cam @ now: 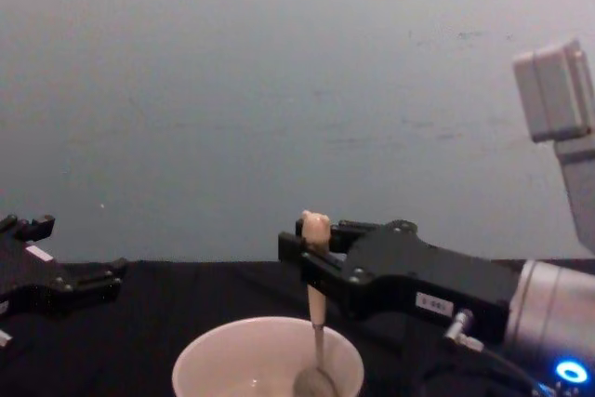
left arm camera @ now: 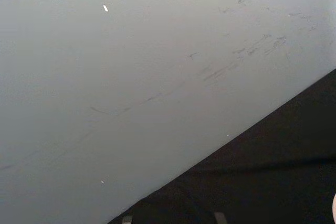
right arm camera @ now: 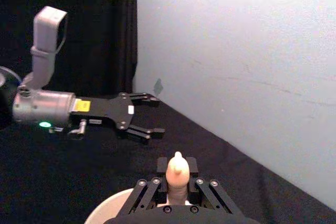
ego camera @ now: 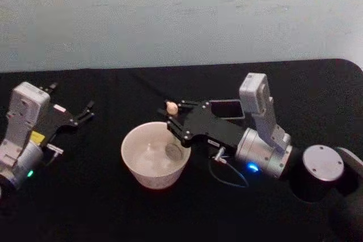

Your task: Pick up the stirring spoon with one hand, stir inside the cup, then place it back in its original position.

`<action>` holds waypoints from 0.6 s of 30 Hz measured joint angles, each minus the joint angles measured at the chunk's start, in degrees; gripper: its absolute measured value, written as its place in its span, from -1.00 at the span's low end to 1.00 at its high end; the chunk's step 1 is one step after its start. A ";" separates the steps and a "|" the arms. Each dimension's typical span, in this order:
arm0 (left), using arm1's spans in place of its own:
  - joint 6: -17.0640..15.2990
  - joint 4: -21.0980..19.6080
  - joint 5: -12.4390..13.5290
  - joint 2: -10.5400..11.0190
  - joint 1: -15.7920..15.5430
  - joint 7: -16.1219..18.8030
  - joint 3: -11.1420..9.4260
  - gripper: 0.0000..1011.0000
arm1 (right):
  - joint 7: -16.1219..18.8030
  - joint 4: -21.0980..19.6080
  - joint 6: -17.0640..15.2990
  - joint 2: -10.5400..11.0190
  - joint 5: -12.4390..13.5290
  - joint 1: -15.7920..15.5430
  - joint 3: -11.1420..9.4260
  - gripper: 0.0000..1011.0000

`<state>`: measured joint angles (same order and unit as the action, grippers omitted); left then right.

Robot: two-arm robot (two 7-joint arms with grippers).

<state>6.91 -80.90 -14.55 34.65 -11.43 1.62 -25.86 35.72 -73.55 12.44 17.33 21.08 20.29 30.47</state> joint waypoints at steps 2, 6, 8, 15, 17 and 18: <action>0.00 0.00 0.00 0.00 0.00 0.00 0.00 0.98 | 0.42 -1.24 -0.32 0.69 0.44 -0.83 -0.04 -0.58; 0.00 0.00 0.00 0.00 0.00 0.00 0.00 0.98 | 1.09 -2.94 -0.85 1.56 0.99 -2.04 0.26 -0.58; 0.00 0.00 0.00 0.00 0.00 0.00 0.00 0.98 | 1.35 -3.47 -1.07 1.77 1.15 -2.44 0.53 -0.58; 0.00 0.00 0.00 0.00 0.00 0.00 0.00 0.98 | 2.18 -4.50 -1.72 1.47 1.76 -3.10 2.18 -0.58; 0.00 0.00 0.00 0.00 0.00 0.00 0.00 0.98 | 2.19 -4.36 -1.73 1.07 1.88 -2.92 2.44 -0.58; 0.00 0.00 0.00 0.00 0.00 0.00 0.00 0.98 | 2.18 -4.21 -1.73 0.86 1.91 -2.80 2.55 -0.58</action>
<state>6.91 -80.90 -14.55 34.65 -11.43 1.62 -25.86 37.90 -77.77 10.72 18.20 23.00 17.49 33.02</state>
